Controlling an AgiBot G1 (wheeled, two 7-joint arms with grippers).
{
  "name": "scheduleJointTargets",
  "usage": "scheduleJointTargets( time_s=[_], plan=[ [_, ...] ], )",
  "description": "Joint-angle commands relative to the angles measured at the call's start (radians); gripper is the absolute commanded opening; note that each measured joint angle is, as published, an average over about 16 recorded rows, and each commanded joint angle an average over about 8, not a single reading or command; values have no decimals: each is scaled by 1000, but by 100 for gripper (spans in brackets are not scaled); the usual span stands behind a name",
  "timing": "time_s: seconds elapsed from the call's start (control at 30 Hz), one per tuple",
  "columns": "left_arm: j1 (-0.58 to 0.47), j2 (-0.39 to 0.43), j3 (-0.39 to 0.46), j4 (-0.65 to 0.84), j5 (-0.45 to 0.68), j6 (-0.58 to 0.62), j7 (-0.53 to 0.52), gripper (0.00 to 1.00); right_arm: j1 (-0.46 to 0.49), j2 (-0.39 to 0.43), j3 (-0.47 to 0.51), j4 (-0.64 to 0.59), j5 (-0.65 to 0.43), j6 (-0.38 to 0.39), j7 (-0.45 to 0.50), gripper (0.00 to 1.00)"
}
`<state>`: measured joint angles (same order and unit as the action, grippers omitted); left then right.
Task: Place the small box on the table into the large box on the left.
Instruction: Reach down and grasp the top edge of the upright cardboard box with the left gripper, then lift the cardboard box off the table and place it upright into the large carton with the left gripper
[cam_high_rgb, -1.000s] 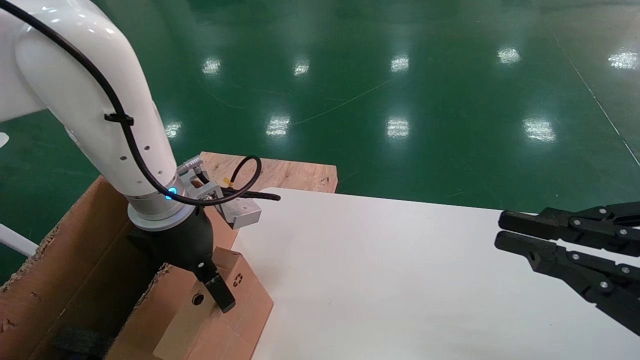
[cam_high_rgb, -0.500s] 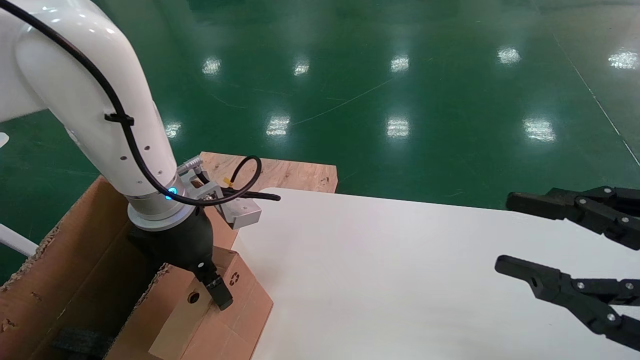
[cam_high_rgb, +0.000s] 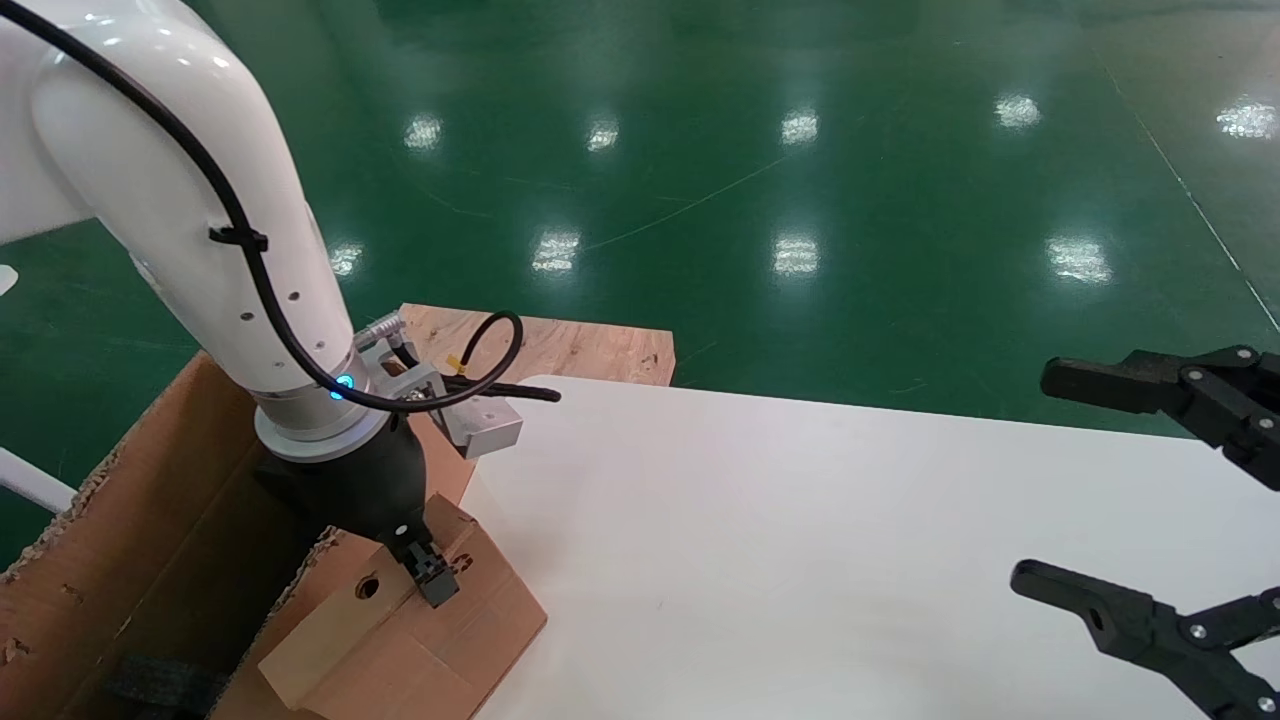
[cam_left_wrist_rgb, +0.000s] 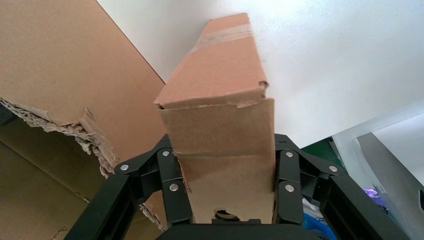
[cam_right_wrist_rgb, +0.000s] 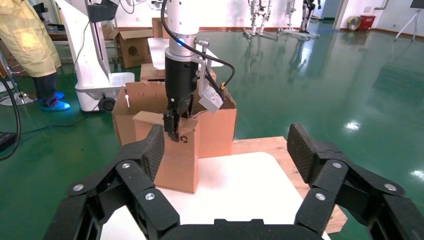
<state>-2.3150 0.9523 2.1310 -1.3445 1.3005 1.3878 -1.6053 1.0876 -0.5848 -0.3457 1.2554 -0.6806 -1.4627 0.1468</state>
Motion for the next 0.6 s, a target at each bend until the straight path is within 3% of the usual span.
scheduleJointTargets(
  time_s=[0.03,0.4,0.6],
  plan=[
    [2,2,0,5,-2,2,3,0,0,0,0,0,0,0,0,100],
    [-88,8,-39,45,34,-40,-19,0,0,0,0,0,0,0,0,100],
    [-175,8,-88,133,45,-72,18,0,0,0,0,0,0,0,0,100]
  ],
)
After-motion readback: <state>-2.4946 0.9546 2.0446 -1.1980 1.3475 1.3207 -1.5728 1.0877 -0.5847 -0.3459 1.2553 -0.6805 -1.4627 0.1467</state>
